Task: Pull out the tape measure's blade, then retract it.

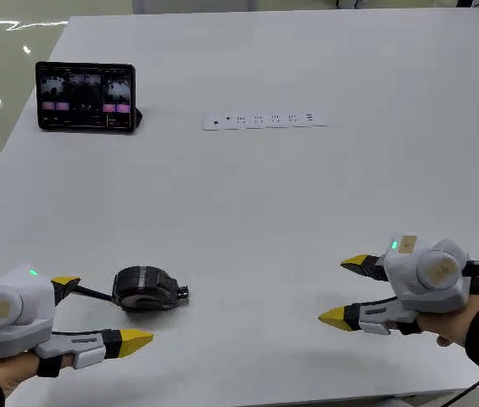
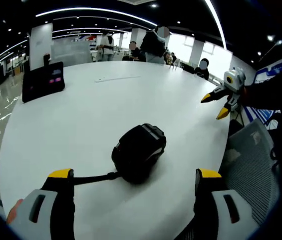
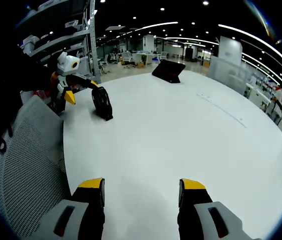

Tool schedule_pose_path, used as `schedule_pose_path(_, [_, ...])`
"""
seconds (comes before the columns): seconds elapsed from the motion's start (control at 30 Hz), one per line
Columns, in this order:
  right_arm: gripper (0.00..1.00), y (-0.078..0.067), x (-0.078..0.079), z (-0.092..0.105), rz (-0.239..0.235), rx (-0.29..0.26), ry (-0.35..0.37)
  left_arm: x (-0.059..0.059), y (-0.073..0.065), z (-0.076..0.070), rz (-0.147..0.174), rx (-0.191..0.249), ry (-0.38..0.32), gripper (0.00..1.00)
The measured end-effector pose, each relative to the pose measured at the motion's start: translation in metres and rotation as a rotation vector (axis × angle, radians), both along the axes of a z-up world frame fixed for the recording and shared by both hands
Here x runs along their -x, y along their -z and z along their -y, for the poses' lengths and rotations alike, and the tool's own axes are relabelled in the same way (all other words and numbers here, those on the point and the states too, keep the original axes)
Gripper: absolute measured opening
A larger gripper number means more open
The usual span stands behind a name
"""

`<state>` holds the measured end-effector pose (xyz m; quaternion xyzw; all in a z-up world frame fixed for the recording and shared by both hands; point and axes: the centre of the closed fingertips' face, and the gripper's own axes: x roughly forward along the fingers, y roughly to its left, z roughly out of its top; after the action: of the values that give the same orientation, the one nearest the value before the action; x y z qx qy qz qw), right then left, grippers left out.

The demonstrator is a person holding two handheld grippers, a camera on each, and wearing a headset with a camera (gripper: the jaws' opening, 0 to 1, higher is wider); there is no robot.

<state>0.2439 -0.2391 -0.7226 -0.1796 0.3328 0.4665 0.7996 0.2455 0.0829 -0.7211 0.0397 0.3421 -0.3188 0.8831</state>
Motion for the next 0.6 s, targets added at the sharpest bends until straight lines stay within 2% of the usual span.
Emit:
schedule_pose_path(0.17, [0.64,0.001,0.004,0.024,-0.011,0.014,0.03,0.004,-0.003,-0.008,-0.019,0.011,0.002,0.99])
schedule_pose_path(0.23, [0.69,-0.001,0.004,0.033,-0.018,0.007,0.055,0.006,-0.003,-0.008,-0.019,0.005,0.012,0.99])
schedule_pose_path(0.33, [0.74,-0.007,0.004,0.044,-0.012,-0.005,0.078,0.008,-0.002,-0.012,-0.011,-0.031,0.039,0.99])
schedule_pose_path(0.4, [0.77,-0.011,0.004,0.052,-0.014,-0.022,0.099,0.009,-0.003,-0.014,-0.014,-0.028,0.039,0.99])
schedule_pose_path(0.6, [0.88,-0.011,0.012,0.068,-0.03,-0.015,0.13,0.006,-0.007,-0.024,-0.007,-0.028,0.022,0.99])
